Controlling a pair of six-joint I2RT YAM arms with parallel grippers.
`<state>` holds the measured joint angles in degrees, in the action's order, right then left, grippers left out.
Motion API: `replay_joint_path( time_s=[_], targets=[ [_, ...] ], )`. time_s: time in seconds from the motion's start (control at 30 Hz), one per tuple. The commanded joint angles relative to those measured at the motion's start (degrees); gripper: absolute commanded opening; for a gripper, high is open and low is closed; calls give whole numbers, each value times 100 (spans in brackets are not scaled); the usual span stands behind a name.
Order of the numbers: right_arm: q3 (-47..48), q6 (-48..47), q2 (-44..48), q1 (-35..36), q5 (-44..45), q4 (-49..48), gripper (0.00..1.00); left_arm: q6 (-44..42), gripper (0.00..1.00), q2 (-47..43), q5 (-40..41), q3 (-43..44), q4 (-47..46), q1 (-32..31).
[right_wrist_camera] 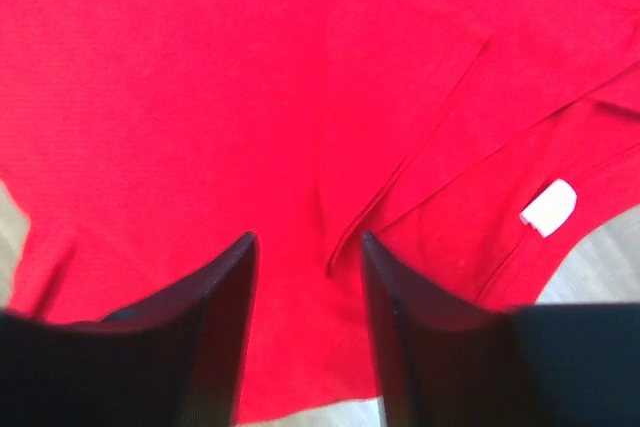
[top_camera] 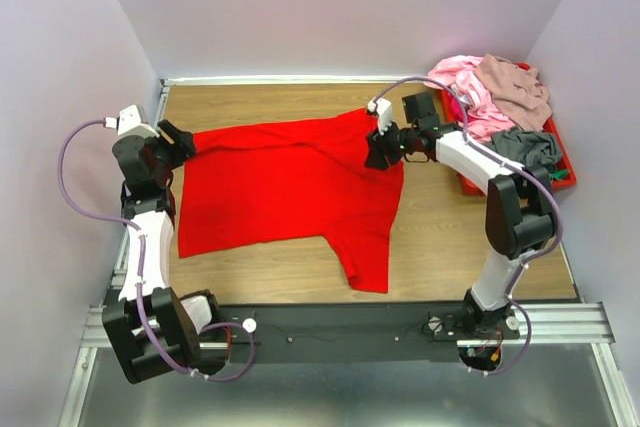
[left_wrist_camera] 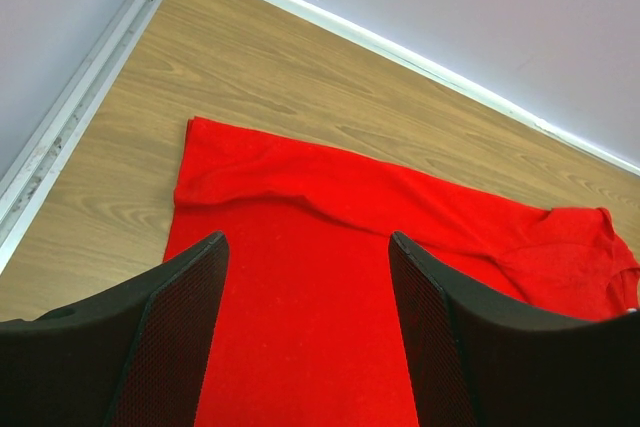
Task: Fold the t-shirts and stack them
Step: Fold the tshirt
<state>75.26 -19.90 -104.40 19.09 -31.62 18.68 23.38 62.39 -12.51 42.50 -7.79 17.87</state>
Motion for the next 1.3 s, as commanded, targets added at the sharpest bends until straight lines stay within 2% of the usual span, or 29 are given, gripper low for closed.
replay_joint_path(
  time_s=[0.0,0.1,0.13,0.23,0.3,0.4,0.53,0.7,0.9,1.03,1.1,1.2,1.27],
  targets=[
    [295,-383,403,33,57,356,66,-96,73,-60,-111,-40,-3,-38],
    [594,-313,202,7,287,374,78,-96,73,-60,-128,-23,-3,-38],
    [838,-243,-78,16,348,417,86,-88,73,-43,-146,-23,-3,-38],
    [1418,-146,-755,16,192,889,88,-96,73,-43,-164,-31,-12,-29],
    [2049,247,-1458,7,173,1076,87,-88,73,-34,-164,-31,-3,-29],
    [2631,504,-2074,16,7,1217,84,-79,73,-16,-216,-49,-47,-46],
    [3282,996,-2646,7,-20,1288,71,-70,73,54,-304,-40,-56,-38],
    [3741,1208,-3112,16,147,1305,63,-61,73,19,-278,-58,-56,-38],
    [3768,1261,-3306,16,68,1305,56,-61,73,36,-322,-49,-65,-47],
    [3688,1287,-3403,16,-195,1296,47,-53,73,54,-340,-31,-73,-38],
    [3654,1287,-3412,16,-205,1305,47,-53,73,63,-340,-40,-73,-46],
    [3618,1252,-3351,16,-222,1305,41,-52,73,63,-348,-40,-82,-38],
    [3522,1182,-3280,16,-283,1305,33,-52,73,63,-357,-40,-73,-38]
  ],
)
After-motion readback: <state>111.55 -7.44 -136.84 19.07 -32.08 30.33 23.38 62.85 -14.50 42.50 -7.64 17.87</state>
